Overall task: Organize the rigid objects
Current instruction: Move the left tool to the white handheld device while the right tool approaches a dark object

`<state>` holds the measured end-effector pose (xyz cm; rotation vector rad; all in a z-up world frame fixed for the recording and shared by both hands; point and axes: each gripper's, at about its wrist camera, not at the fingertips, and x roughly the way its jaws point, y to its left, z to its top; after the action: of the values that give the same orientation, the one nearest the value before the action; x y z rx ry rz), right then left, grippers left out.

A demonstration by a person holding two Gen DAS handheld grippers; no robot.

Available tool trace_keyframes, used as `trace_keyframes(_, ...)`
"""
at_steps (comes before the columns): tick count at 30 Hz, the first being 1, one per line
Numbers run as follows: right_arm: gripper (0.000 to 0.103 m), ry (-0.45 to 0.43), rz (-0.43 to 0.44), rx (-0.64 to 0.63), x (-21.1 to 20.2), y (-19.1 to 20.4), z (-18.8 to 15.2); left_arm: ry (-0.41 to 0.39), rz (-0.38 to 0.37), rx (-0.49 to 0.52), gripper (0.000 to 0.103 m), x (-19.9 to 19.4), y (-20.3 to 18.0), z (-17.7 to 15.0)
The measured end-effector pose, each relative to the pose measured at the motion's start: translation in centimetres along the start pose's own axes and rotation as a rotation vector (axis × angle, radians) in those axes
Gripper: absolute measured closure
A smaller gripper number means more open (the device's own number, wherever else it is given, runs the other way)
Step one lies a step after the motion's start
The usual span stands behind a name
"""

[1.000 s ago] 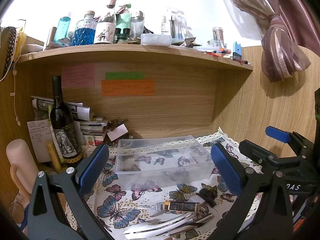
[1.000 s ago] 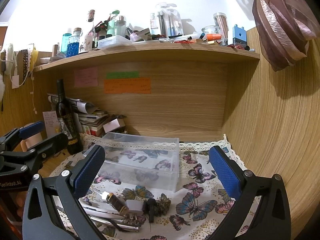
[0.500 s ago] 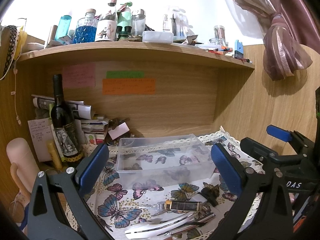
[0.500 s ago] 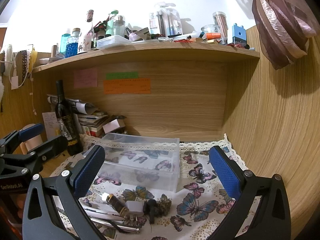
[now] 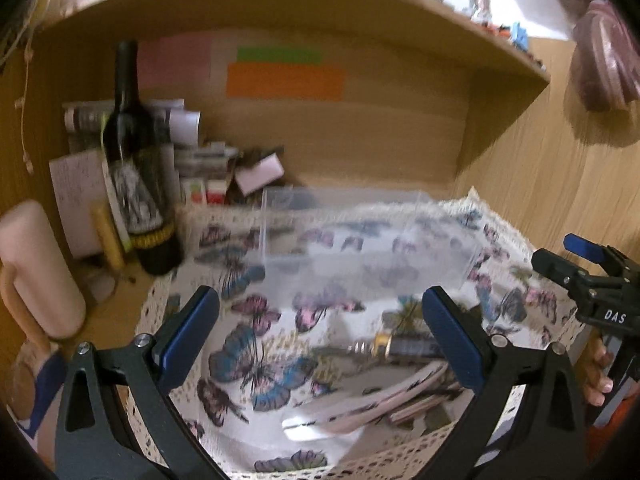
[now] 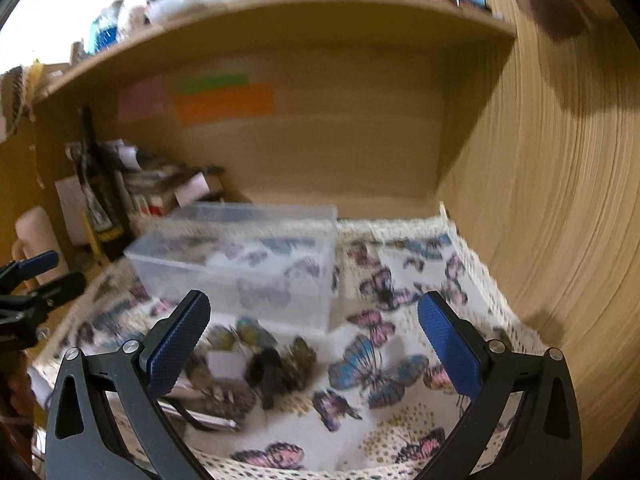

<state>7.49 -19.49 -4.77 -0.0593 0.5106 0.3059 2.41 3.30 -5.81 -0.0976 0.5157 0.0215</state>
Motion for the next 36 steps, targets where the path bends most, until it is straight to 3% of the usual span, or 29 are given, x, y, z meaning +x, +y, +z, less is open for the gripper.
trace_keyframes(2,0.000,0.028,-0.004,0.003,0.6,-0.4,-0.6,0.030,-0.003,0.009,0.011,0.5,0.0,-0.8)
trace_keyframes(12,0.002,0.145,0.012,-0.005,3.2,-1.3,-3.5,0.189,-0.062,0.054,0.014,2.8,-1.2,-4.8)
trace_keyframes(16,0.005,0.190,0.037,0.004,4.1,-1.3,-4.2,0.251,-0.089,0.045,0.021,3.9,-0.9,-5.9)
trace_keyframes(24,0.007,0.233,0.055,0.009,5.1,-1.3,-4.8,0.236,-0.108,0.011,0.023,4.3,-0.4,-6.1)
trace_keyframes(29,0.009,0.247,0.052,0.009,5.3,-1.4,-4.9,0.232,-0.106,-0.042,0.040,4.0,0.9,-5.7)
trace_keyframes(34,0.009,0.249,0.063,0.016,5.6,-1.5,-4.7,0.231,-0.058,-0.077,0.056,3.4,2.0,-5.2)
trace_keyframes(36,0.009,0.248,0.072,0.016,5.7,-1.4,-4.6,0.265,-0.068,-0.076,0.057,3.6,2.0,-5.0)
